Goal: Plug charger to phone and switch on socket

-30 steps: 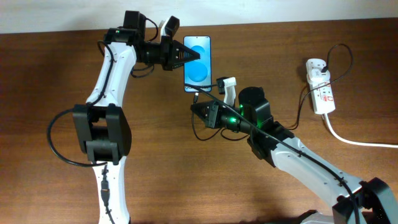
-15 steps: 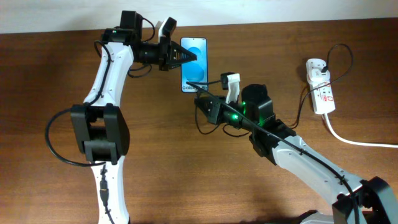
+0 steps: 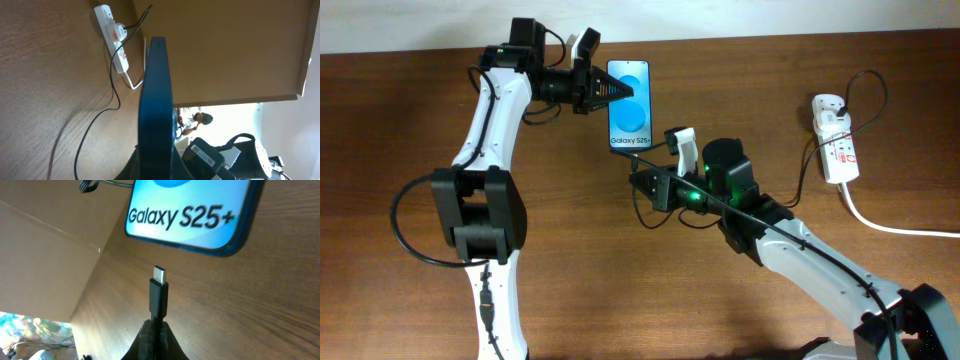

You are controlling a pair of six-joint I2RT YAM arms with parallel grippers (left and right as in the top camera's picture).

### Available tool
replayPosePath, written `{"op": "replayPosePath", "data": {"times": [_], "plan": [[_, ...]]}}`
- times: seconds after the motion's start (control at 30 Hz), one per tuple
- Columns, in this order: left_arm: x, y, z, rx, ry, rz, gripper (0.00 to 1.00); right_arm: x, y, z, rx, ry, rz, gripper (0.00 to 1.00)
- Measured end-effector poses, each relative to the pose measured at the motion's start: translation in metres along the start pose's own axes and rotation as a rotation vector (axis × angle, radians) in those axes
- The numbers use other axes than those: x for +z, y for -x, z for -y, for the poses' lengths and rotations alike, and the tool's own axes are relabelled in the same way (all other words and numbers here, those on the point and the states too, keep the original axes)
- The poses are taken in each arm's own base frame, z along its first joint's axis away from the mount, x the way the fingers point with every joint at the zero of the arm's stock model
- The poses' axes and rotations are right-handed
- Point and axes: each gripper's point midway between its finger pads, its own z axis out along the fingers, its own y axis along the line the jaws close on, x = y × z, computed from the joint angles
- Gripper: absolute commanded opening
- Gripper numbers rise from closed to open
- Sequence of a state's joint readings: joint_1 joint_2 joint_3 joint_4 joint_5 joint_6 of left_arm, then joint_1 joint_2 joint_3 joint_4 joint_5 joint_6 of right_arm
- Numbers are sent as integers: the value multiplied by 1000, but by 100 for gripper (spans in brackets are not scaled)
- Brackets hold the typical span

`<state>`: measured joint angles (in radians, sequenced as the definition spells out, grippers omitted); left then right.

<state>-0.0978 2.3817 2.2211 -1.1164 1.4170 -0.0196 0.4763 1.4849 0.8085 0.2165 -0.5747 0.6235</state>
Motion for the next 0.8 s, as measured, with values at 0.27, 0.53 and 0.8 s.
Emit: {"op": "replayPosePath", "data": {"times": [0.27,0.53,0.8], "plan": [[13,-4,3,11,-8,-25,0,-4,8,1,-5,16,21,4],[14,-2,7,34,-26,-25,0,-4,0,0,11,30,-18,4],[14,-1,14,53,-66,-23,0,-8,12,3,6,30,21,4]]}}
